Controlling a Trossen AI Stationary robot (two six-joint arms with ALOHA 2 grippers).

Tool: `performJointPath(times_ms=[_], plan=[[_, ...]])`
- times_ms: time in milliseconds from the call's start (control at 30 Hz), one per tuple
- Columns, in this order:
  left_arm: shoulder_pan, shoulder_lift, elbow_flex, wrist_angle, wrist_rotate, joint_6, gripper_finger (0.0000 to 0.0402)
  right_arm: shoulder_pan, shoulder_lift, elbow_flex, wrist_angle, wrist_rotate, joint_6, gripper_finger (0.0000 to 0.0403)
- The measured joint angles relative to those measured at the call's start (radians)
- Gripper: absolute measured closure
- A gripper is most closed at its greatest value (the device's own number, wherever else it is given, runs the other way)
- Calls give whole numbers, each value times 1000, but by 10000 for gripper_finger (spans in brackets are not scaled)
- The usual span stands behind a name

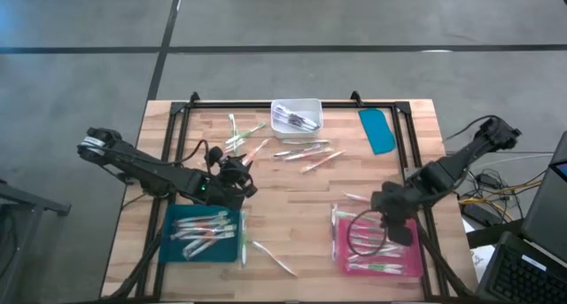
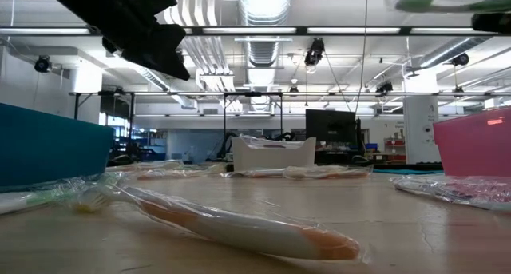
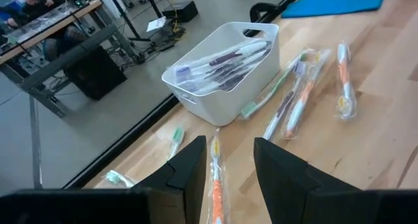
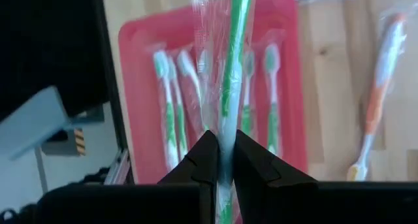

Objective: Pick & Place Toothbrushes
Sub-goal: Put the green toothbrush into the pink bin

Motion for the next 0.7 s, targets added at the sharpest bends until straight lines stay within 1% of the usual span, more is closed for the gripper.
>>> performJointPath(times_ms=[133,233,367,500,700], plan=[[0,0,0,0,37,-5,268,81,0,-2,-2,10,51,381],[0,0,0,0,39,-6,268,130,0,-6,-5,16,90,382],[0,0,0,0,40,-10,268,183,0,-34,-3,65,144,382],[0,0,0,0,41,-15,268,223,0,-77,-4,112,168,382],[0,0,0,0,41,-23,268,250,0,-160,27,108,192,381]])
